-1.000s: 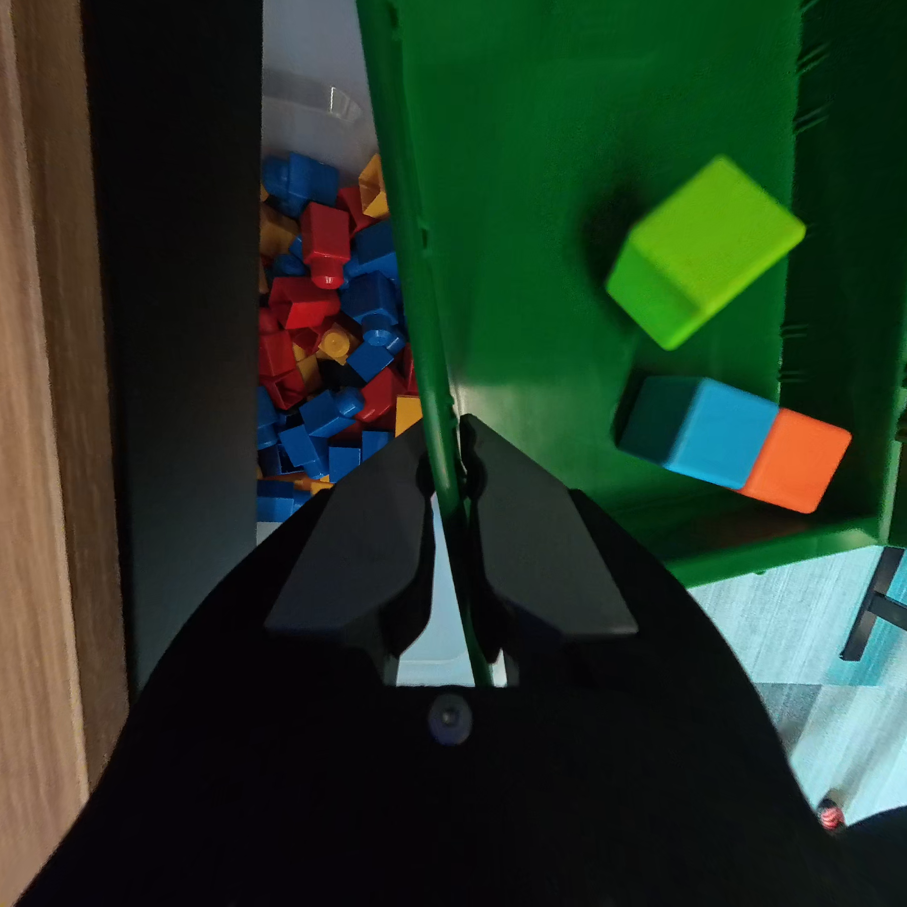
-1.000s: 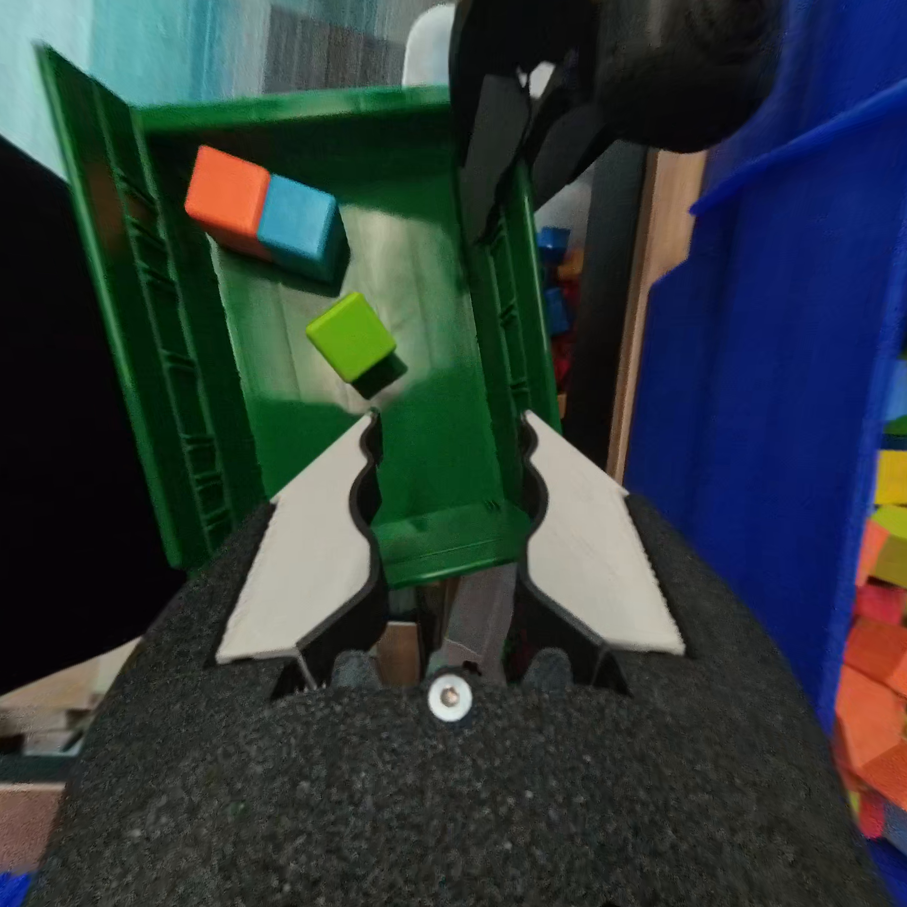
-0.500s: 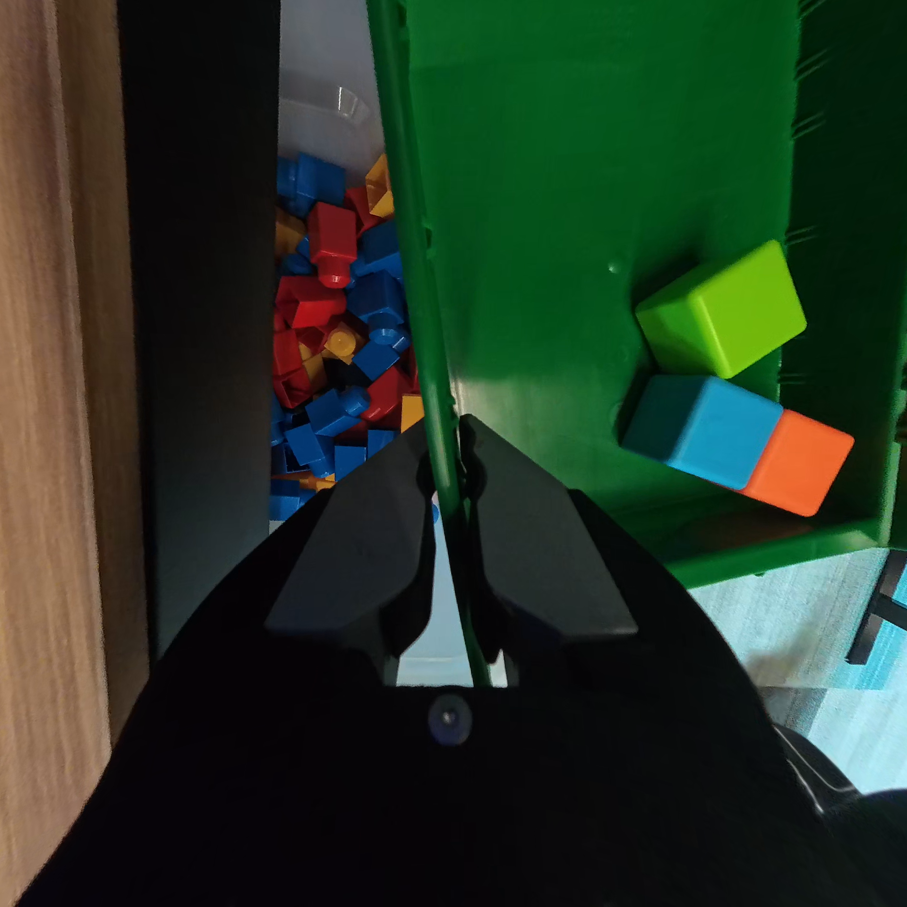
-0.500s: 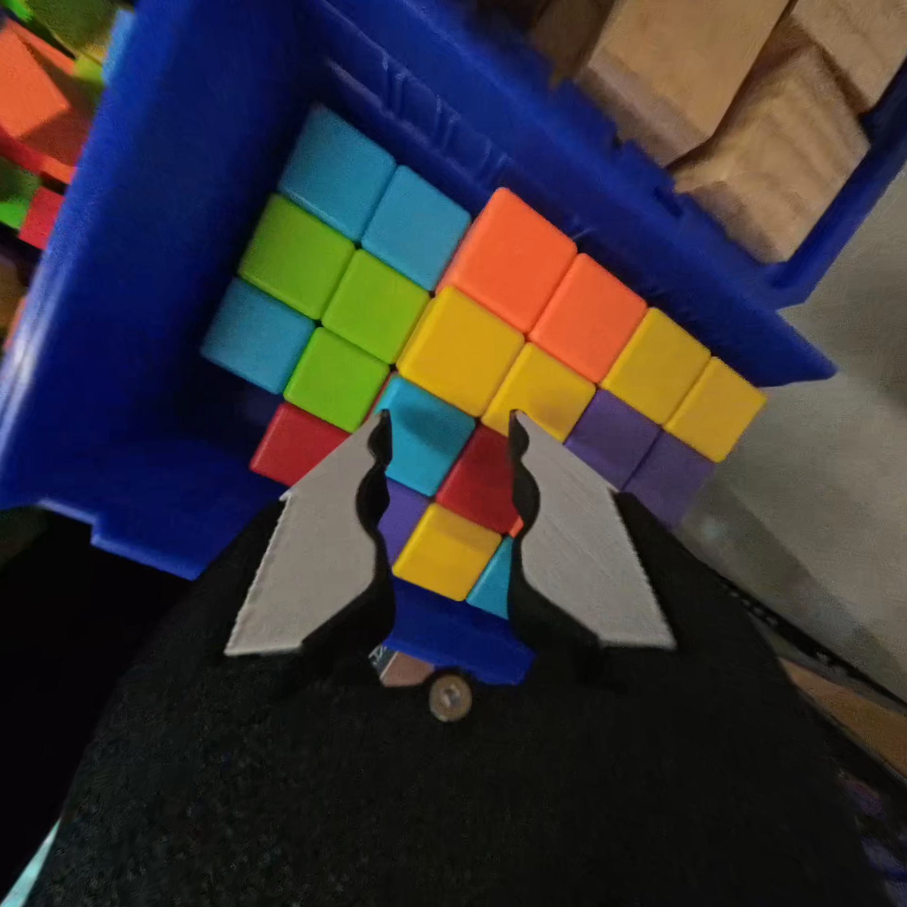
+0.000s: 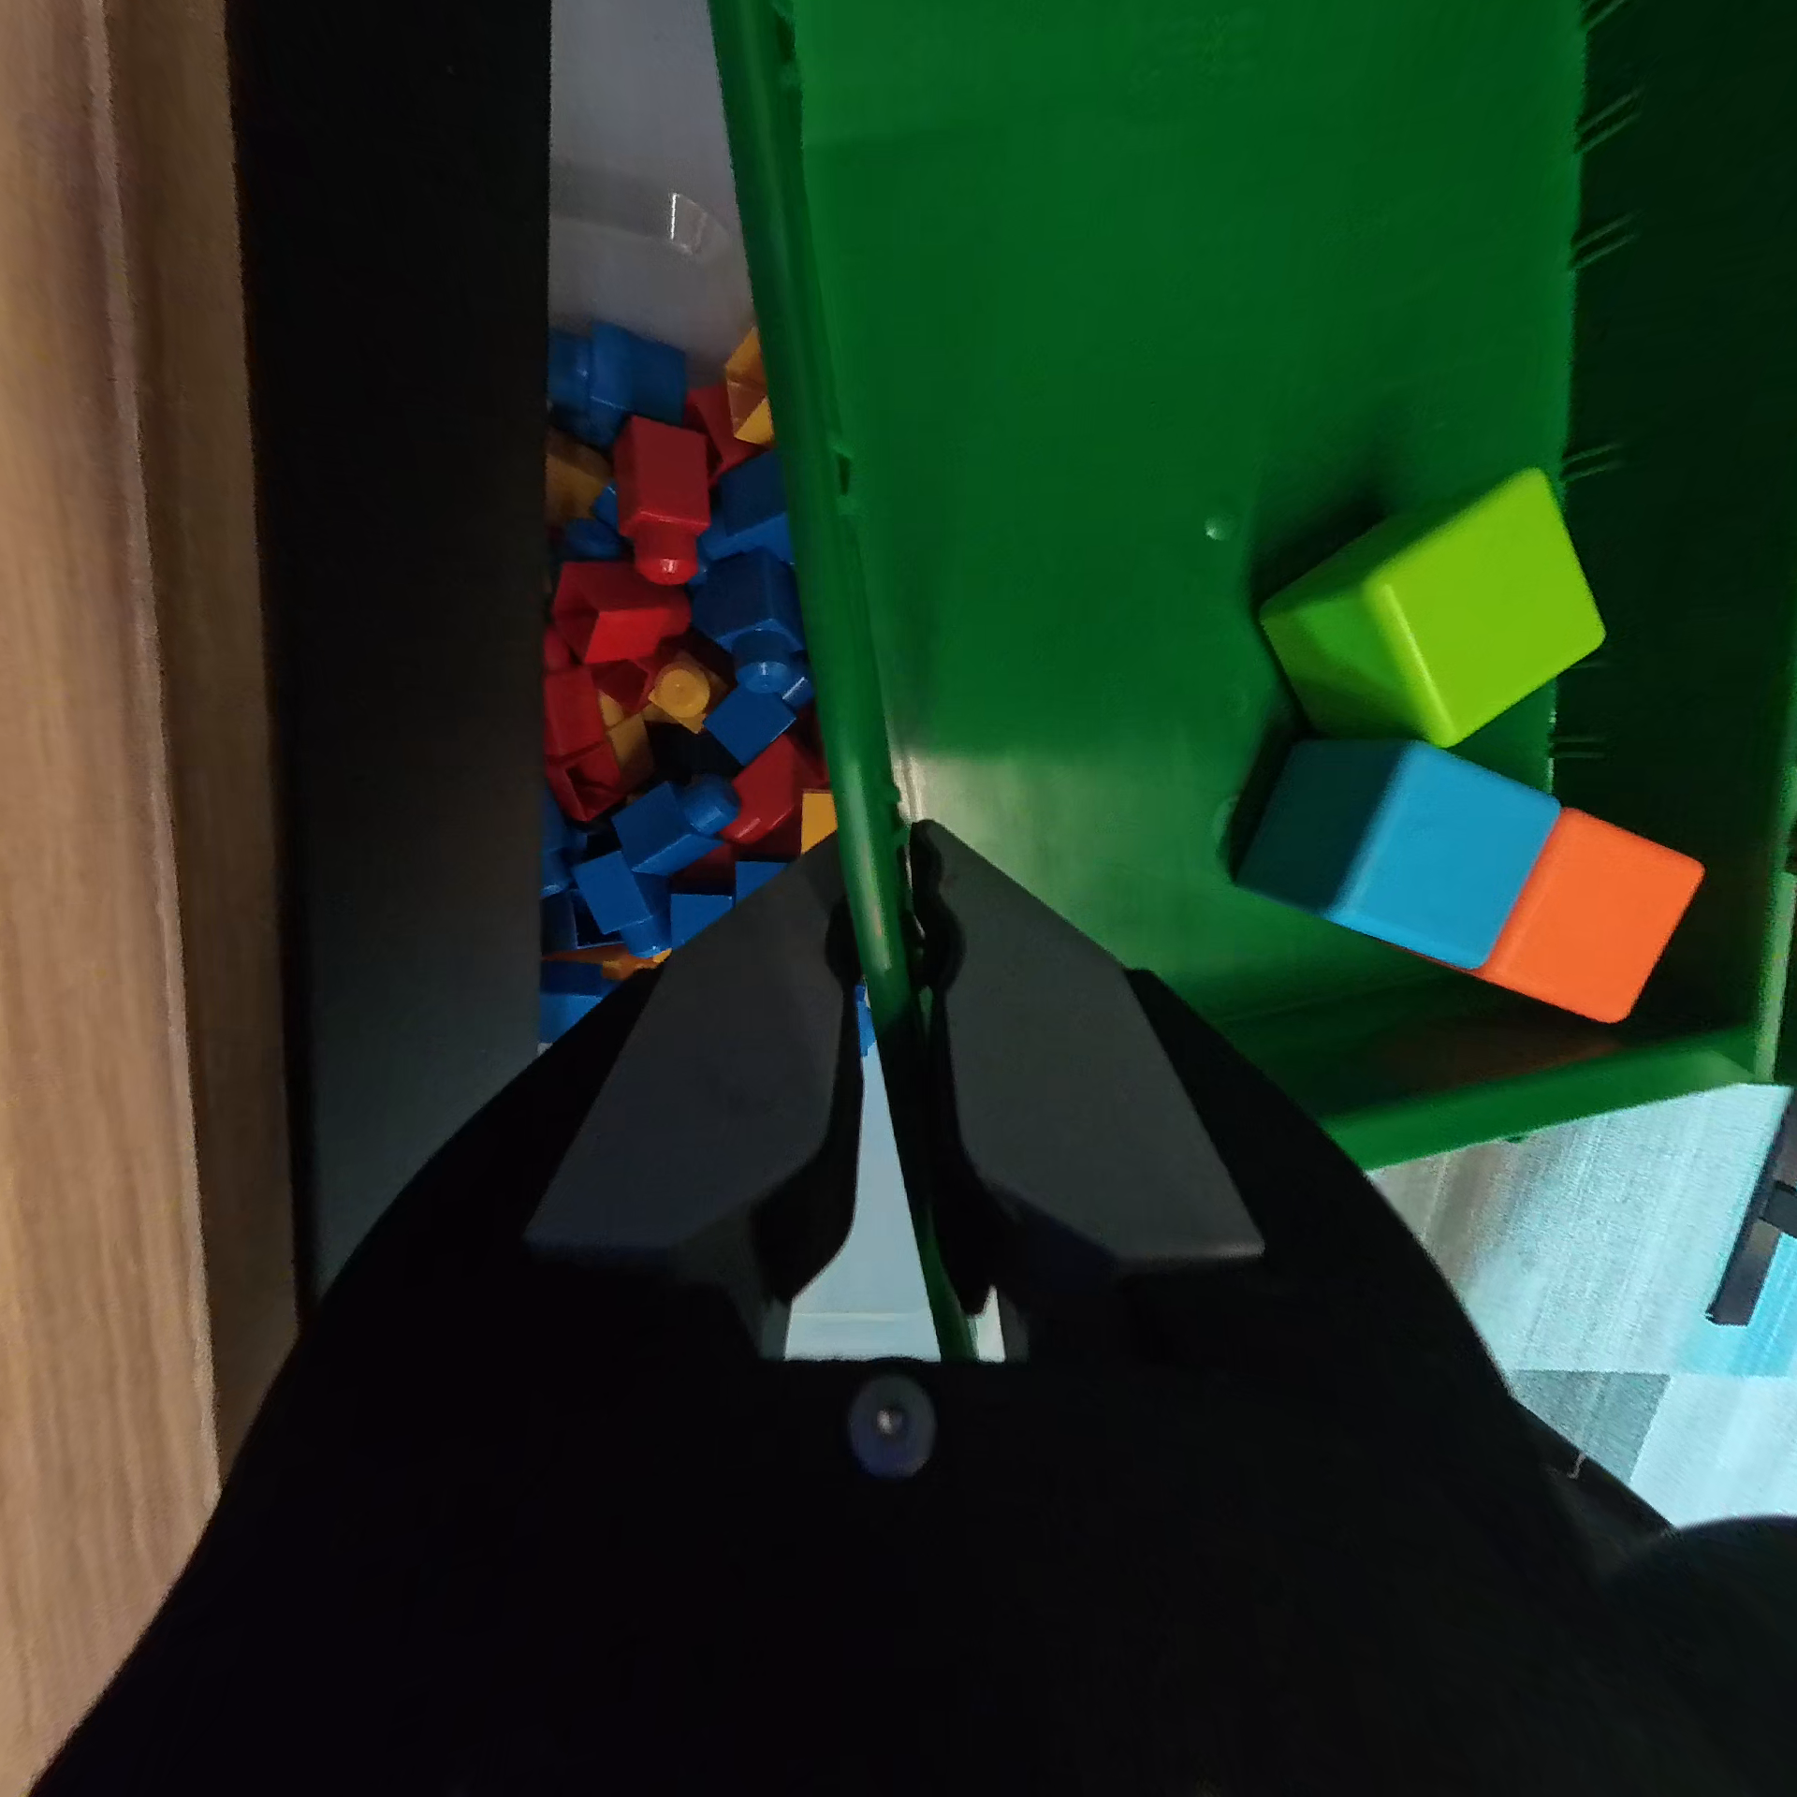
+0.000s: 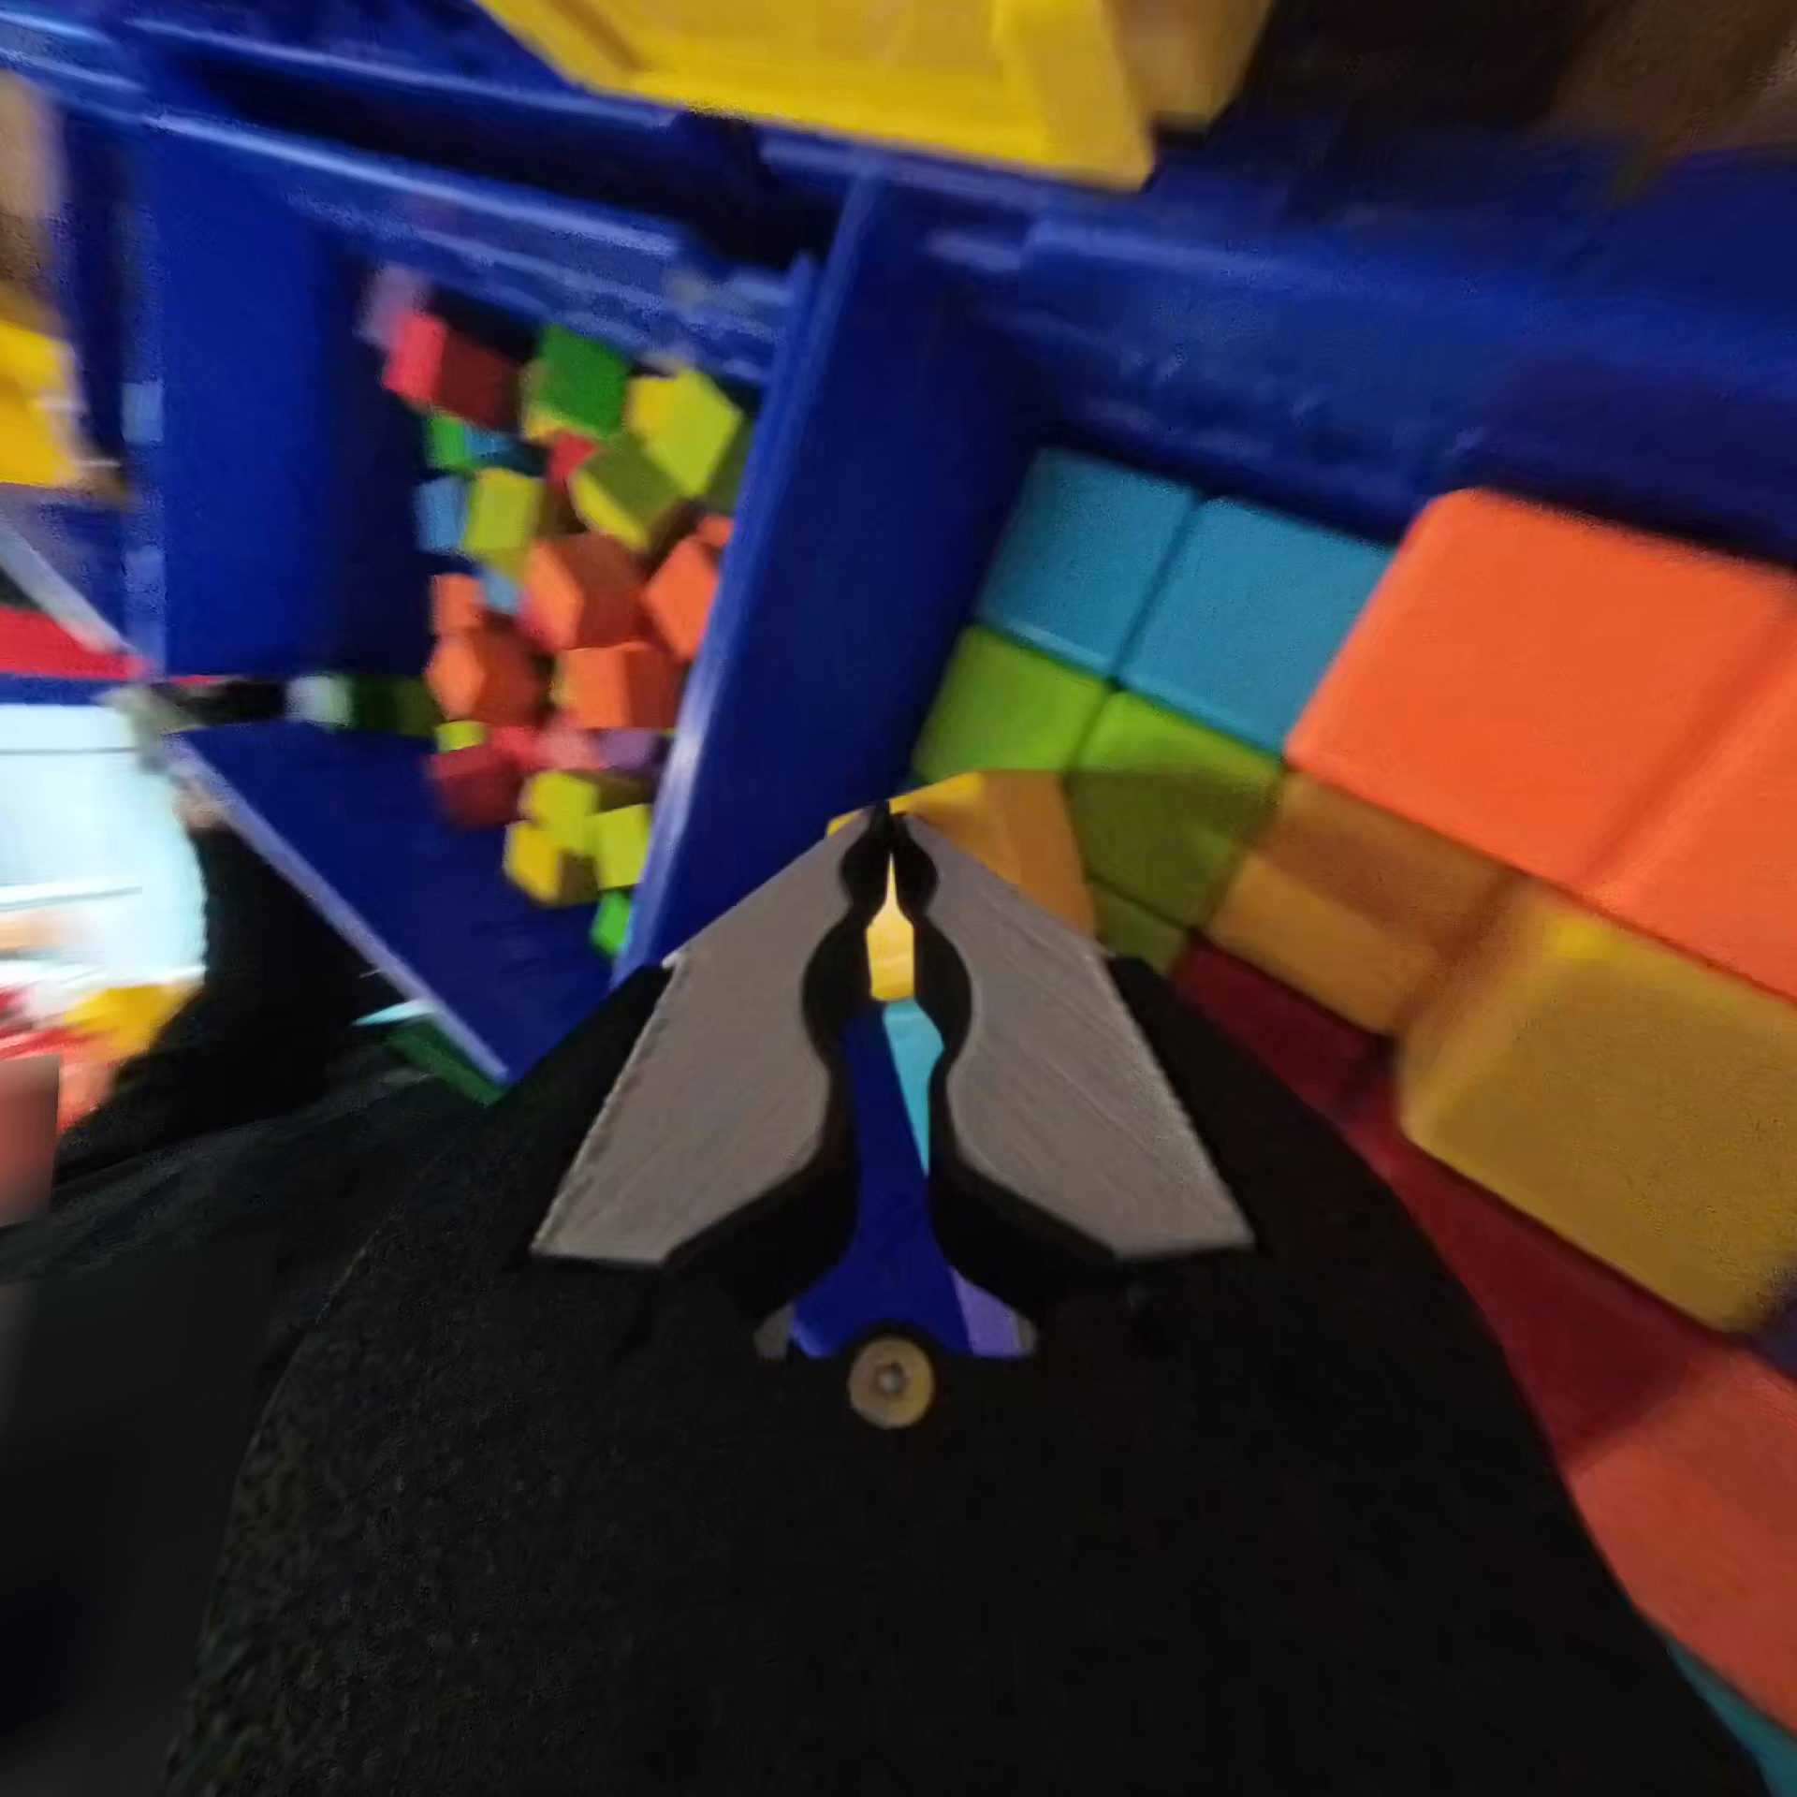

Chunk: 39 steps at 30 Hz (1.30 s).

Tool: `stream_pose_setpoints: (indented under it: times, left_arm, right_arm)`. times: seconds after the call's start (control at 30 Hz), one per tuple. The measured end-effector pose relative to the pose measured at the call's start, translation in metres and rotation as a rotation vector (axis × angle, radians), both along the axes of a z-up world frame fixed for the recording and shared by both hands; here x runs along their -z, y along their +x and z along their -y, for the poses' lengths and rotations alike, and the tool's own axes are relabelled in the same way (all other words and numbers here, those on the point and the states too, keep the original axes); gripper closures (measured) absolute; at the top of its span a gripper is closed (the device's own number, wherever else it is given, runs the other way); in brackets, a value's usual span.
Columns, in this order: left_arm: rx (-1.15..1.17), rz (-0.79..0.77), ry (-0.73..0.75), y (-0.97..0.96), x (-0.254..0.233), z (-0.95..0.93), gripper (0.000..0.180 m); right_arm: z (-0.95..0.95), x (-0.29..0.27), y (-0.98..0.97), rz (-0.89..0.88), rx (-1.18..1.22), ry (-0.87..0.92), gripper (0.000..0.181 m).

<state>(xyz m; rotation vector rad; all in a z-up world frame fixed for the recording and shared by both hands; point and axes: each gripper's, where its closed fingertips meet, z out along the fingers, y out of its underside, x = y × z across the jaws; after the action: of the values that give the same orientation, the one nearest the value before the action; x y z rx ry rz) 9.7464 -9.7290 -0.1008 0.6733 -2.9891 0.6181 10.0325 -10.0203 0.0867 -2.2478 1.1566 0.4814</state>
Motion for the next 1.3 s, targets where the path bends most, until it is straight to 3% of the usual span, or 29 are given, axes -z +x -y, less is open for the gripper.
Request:
stream_pose_setpoints:
  times: [0.03, 0.1, 0.17, 0.27, 0.4, 0.53, 0.6, 0.7, 0.73, 0.83, 0.87, 0.93, 1.07, 1.13, 1.3]
  left_arm:
    - [0.000, 0.001, -0.001, 0.000, 0.000, 0.000, 0.175]
    - [-0.002, -0.002, -0.002, -0.001, -0.001, 0.000, 0.175]
    - [-0.003, -0.006, -0.002, -0.001, -0.001, 0.000, 0.174]
    - [-0.006, -0.012, -0.004, 0.000, 0.000, 0.000, 0.174]
    - [-0.008, -0.015, -0.007, 0.000, -0.001, 0.000, 0.174]
    - [-0.007, -0.027, -0.013, -0.001, -0.001, 0.000, 0.174]
    - [-0.011, -0.025, -0.015, -0.001, -0.002, 0.000, 0.174]
    - [-0.019, -0.015, -0.012, -0.001, -0.002, 0.001, 0.174]
    - [-0.020, -0.012, -0.011, -0.001, -0.003, 0.000, 0.174]
    - [-0.020, -0.024, -0.013, 0.000, -0.001, -0.001, 0.174]
    - [-0.018, -0.026, -0.015, 0.000, -0.001, -0.001, 0.174]
    - [-0.022, -0.034, -0.021, 0.000, -0.001, 0.000, 0.174]
    - [-0.033, -0.036, -0.021, -0.001, -0.001, 0.000, 0.174]
    - [-0.038, -0.037, -0.015, 0.000, -0.002, -0.001, 0.175]
    - [-0.035, -0.039, -0.001, 0.003, -0.001, 0.007, 0.175]
  right_arm:
    - [-0.004, -0.001, -0.002, -0.062, 0.004, 0.066, 0.181]
    - [-0.001, -0.003, 0.005, 0.034, 0.002, 0.039, 0.179]
    - [0.002, -0.013, 0.006, 0.131, -0.030, -0.021, 0.148]
    - [0.017, -0.023, 0.011, 0.336, -0.121, -0.230, 0.148]
    - [0.021, 0.006, -0.013, 0.307, -0.272, -0.437, 0.123]
    - [0.022, 0.039, -0.003, 0.410, -0.435, -0.627, 0.129]
    - [0.013, 0.028, 0.013, 0.654, -0.502, -0.663, 0.131]
    - [-0.004, -0.012, 0.014, 1.251, -0.619, -0.712, 0.132]
    - [-0.003, -0.017, 0.013, 1.294, -0.548, -0.634, 0.132]
    - [-0.014, -0.017, -0.007, 0.787, -0.304, -0.098, 0.132]
    - [-0.012, -0.034, 0.000, 0.824, -0.256, -0.037, 0.132]
    - [-0.005, -0.058, 0.003, 0.924, -0.214, 0.015, 0.132]
    - [0.006, -0.006, -0.051, 0.589, -0.314, -0.025, 0.131]
    - [0.004, -0.019, -0.066, 0.444, -0.245, 0.147, 0.132]
    - [0.001, -0.053, -0.072, 0.463, -0.248, 0.298, 0.133]
